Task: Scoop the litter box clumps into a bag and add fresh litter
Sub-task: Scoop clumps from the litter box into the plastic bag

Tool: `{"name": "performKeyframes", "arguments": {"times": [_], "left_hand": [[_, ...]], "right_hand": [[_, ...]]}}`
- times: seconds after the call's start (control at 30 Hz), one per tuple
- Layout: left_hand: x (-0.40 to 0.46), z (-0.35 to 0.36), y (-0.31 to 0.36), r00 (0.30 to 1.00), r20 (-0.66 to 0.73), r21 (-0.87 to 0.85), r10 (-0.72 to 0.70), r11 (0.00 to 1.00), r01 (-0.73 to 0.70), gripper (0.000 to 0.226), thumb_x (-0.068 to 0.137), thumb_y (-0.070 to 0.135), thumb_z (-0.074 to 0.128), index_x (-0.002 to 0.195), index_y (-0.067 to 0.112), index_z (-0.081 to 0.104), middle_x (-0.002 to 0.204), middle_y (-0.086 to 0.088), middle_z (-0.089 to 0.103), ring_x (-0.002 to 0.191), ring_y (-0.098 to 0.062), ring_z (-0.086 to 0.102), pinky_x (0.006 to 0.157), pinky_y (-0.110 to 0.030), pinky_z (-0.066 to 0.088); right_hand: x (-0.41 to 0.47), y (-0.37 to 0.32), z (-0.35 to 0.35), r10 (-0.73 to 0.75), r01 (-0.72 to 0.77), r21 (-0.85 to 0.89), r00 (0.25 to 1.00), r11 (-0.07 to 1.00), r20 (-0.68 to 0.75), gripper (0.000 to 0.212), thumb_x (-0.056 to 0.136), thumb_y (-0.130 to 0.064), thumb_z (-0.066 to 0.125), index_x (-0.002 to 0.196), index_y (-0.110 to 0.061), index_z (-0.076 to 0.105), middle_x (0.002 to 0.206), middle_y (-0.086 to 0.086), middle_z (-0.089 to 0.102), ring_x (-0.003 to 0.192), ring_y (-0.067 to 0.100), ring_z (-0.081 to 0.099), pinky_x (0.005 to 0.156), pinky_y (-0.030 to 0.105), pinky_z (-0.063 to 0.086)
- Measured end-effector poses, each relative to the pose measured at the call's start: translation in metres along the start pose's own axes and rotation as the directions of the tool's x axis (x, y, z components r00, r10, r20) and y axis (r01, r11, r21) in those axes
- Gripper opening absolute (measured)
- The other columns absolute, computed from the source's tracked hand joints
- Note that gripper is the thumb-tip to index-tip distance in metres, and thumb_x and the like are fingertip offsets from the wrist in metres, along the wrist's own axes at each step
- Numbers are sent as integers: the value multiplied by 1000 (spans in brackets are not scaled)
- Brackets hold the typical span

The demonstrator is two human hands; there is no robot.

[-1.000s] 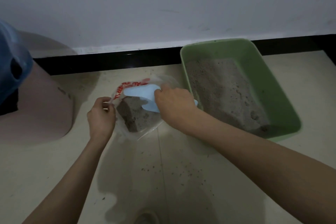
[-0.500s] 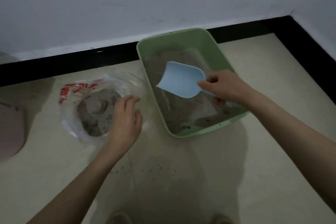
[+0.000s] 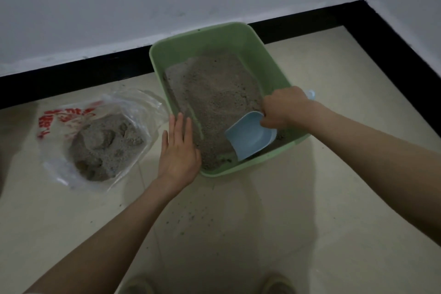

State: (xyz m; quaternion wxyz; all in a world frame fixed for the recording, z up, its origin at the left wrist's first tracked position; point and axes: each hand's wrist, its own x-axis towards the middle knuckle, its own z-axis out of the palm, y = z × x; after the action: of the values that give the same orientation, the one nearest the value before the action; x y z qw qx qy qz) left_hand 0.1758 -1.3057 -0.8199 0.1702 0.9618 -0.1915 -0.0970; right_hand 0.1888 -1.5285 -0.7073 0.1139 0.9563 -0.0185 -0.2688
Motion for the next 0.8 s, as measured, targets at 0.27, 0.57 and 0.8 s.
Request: {"name": "performKeyframes", "arguments": {"times": [0.27, 0.57, 0.8], "left_hand": [[1, 5, -1, 1000, -14, -59, -5, 998, 4, 71, 90, 11, 37, 147, 5, -5, 156, -11, -12, 142, -24, -21, 118, -43, -3], [2, 8, 0, 999, -51, -110, 4, 994, -9, 72, 87, 6, 40, 146, 0, -2, 156, -14, -5, 143, -27, -15, 118, -43, -1], [1, 10, -2, 997, -74, -128, 5, 992, -15, 70, 85, 8, 34, 146, 1, -1, 156, -14, -3, 143, -26, -14, 117, -42, -2]], "right_hand": [[38, 2, 15, -86, 89, -30, 994, 996, 66, 12, 88, -17, 48, 83, -8, 52, 65, 4, 47, 64, 22, 48, 62, 30, 37], [57, -14, 61, -85, 28, 327, 983, 944, 160, 20, 84, -18, 49, 67, -8, 48, 65, 6, 50, 65, 25, 48, 56, 29, 35], [45, -12, 83, -54, -120, 643, 968, 756, 245, 29, 84, -9, 47, 105, -9, 68, 84, 9, 66, 77, 22, 60, 66, 27, 47]]}}
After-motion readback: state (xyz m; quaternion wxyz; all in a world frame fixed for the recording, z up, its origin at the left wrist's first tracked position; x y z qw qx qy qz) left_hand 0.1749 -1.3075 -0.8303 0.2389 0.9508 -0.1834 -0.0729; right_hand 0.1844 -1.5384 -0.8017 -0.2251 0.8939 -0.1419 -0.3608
